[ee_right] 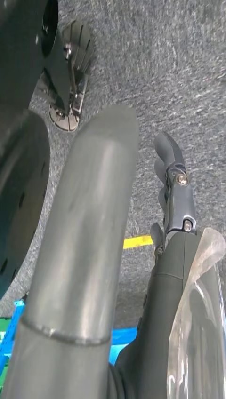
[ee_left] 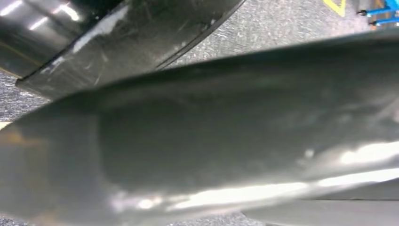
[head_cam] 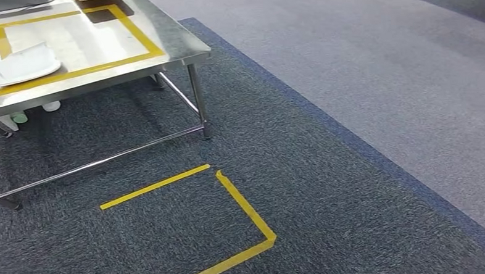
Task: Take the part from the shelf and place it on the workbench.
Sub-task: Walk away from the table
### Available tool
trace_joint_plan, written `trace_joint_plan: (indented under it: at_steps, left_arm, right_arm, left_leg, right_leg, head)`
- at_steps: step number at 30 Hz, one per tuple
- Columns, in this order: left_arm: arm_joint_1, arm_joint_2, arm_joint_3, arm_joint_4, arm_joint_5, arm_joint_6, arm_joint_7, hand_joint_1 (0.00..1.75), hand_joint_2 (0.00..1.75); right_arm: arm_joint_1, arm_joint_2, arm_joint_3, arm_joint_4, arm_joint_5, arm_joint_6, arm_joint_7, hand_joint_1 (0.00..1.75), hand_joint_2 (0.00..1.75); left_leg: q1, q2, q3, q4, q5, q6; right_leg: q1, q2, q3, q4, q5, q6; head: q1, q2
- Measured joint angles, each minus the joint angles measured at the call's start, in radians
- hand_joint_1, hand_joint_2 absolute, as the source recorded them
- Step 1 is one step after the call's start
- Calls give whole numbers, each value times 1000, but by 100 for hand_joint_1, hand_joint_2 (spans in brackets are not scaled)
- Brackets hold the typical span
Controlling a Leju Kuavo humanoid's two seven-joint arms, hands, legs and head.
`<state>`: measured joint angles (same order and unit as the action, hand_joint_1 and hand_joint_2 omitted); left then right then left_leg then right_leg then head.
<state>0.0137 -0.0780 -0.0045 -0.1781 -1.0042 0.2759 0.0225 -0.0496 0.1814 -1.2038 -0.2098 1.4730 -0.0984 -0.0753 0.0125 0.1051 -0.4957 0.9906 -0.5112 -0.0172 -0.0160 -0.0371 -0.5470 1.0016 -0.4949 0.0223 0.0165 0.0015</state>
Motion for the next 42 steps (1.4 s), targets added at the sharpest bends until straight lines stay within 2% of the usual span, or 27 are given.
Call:
trace_joint_plan:
  at_steps: [2,3,5,6,7,8,10,11,12,13,15,17,19,21,22,24,25,27,28,30,32,34,36,37,38,40,42]
  left_arm:
    - [-1,0,0,0,7,3,-4,0,0]
    - [0,0,0,0,12,5,-6,0,0]
    - [2,-1,1,1,19,5,-10,0,0]
    - [3,-1,1,1,17,3,-11,0,0]
    - [4,-1,1,1,13,1,-11,0,0]
    - [4,0,1,1,10,-2,-11,0,0]
    - [4,1,1,2,6,-6,-11,0,0]
    - [4,2,1,2,6,-7,-11,0,0]
    - [4,3,1,3,6,-7,-11,0,0]
    - [3,4,1,4,6,-8,-11,0,0]
    - [2,3,0,4,-3,-9,-9,0,0]
    - [2,4,-8,4,-21,-10,-5,0,0]
    - [6,5,-17,4,-33,-9,0,0,0]
    - [8,6,-20,4,-33,-11,4,0,0]
    - [8,6,-21,4,-31,-12,5,0,0]
    - [7,5,-21,4,-27,-15,6,0,0]
    - [6,5,-21,4,-25,-15,6,0,0]
    - [6,5,-21,4,-27,-16,6,0,0]
    - [5,5,-21,4,-29,-19,6,0,0]
    - [1,5,-23,4,-32,-28,9,0,0]
    - [-1,5,-24,4,-34,-39,15,0,0]
    - [-2,5,-25,4,-35,-45,21,0,0]
    - [-1,5,-25,4,-36,-45,23,0,0]
    - [-1,5,-25,4,-37,-45,24,0,0]
    - [-2,5,-26,4,-39,-45,24,0,0]
    - [-3,5,-26,4,-44,-45,24,0,0]
    - [-2,7,-27,4,-45,-45,24,0,0]
  right_arm:
    - [1,0,0,0,3,2,3,0,0]
    - [0,0,-1,0,4,6,5,0,0]
    - [-4,0,-1,0,0,20,7,0,0]
    - [-4,0,-2,0,-4,28,5,0,0]
    - [-3,0,-3,0,-7,35,3,0,0]
    - [-3,0,-4,0,-10,41,1,0,0]
    - [-4,0,-7,1,-13,47,-1,0,0]
    - [-6,0,-7,1,-15,48,-2,0,0]
    - [-9,0,-8,2,-17,49,-3,0,0]
    - [-10,0,-9,2,-21,50,-3,0,0]
    - [-9,-1,-12,2,-30,51,-6,0,0]
    - [-8,-2,-17,2,-37,51,-9,0,0]
    - [-13,-2,-18,3,-41,51,-8,0,0]
    - [-16,-2,-19,3,-45,52,-4,0,0]
    - [-15,-2,-20,3,-48,53,1,0,0]
    - [-12,-2,-25,3,-59,57,7,0,0]
    - [-12,-2,-29,3,-67,61,8,0,0]
    - [-16,-2,-37,3,-80,67,4,0,0]
    - [-17,-2,-41,3,-84,70,1,0,0]
    - [-17,-2,-46,3,-87,73,-2,0,0]
    - [-16,-2,-49,3,-86,75,-3,0,0]
    - [-18,-2,-50,3,-84,77,-3,0,0]
    - [-19,-2,-51,3,-83,83,-3,0,0]
    - [-18,-2,-51,3,-82,87,-2,0,0]
    - [-17,-2,-51,3,-82,92,-2,0,0]
    - [-16,-2,-51,3,-82,100,0,0,0]
    - [-18,-1,-52,4,-83,104,0,0,0]
  left_leg:
    - [4,-46,-21,53,-44,-7]
    - [4,-73,-45,111,-78,-8]
    - [3,-92,-106,246,-137,-3]
    - [2,-93,-124,284,-142,2]
    - [0,-95,-126,284,-127,7]
    - [-2,-101,-111,246,-93,15]
    - [-8,-150,-61,118,-17,38]
    - [-9,-176,-41,65,5,46]
    - [-10,-195,-30,35,12,50]
    - [-10,-199,-28,24,10,51]
    - [-8,-175,-24,9,12,47]
    - [-4,-145,-19,-4,19,49]
    - [-4,-111,-18,-7,20,52]
    - [-6,-76,-19,-6,18,52]
    - [-6,-60,-19,-6,17,51]
    - [-5,-35,-17,-4,14,46]
    - [-6,-23,-15,-3,11,41]
    - [-11,-4,-11,2,5,31]
    - [-13,5,-10,3,4,26]
    - [-12,21,-5,3,2,17]
    - [-8,-8,-11,30,-26,7]
    - [-4,-66,-55,138,-92,2]
    - [-4,-91,-111,264,-142,4]
    - [-4,-94,-124,290,-141,7]
    - [-5,-97,-119,275,-120,11]
    - [-5,-125,-71,161,-44,21]
    - [-3,-185,-29,49,2,29]
  right_leg:
    - [-2,19,0,-2,6,-13]
    - [0,29,-3,-3,8,-18]
    - [6,56,-8,-2,11,-25]
    - [9,70,-9,-2,13,-28]
    - [13,86,-9,-2,14,-29]
    - [16,101,-9,-1,15,-30]
    - [21,130,-9,0,17,-29]
    - [21,144,-11,2,18,-27]
    - [20,156,-17,3,21,-23]
    - [18,169,-24,4,24,-17]
    - [14,183,-37,5,29,-5]
    - [18,135,-65,48,0,5]
    - [18,68,-122,164,-63,14]
    - [13,46,-173,272,-104,22]
    - [9,41,-175,282,-99,25]
    - [5,25,-116,187,-43,28]
    - [6,0,-73,113,-20,26]
    - [10,-36,-16,15,4,14]
    - [13,-43,-10,3,1,7]
    - [12,-20,-12,2,7,-6]
    - [9,2,-13,-1,12,-18]
    - [8,27,-15,-3,17,-27]
    - [11,56,-18,-3,20,-32]
    - [13,71,-18,-3,21,-33]
    - [14,86,-18,-3,22,-33]
    - [15,116,-17,-1,24,-31]
    - [14,144,-25,4,28,-24]
  head:
    - [-4,0]
    - [-6,0]
    - [-7,0]
    - [-7,0]
    - [-6,0]
    - [-6,0]
    - [-5,0]
    - [-5,0]
    - [-6,0]
    - [-6,0]
    - [-8,0]
    - [-3,0]
    - [3,0]
    - [5,0]
    - [5,0]
    - [5,0]
    - [5,0]
    - [4,0]
    - [3,0]
    - [3,0]
    - [1,0]
    - [-4,0]
    - [-5,0]
    - [-5,0]
    - [-5,0]
    - [-5,0]
    - [-5,0]
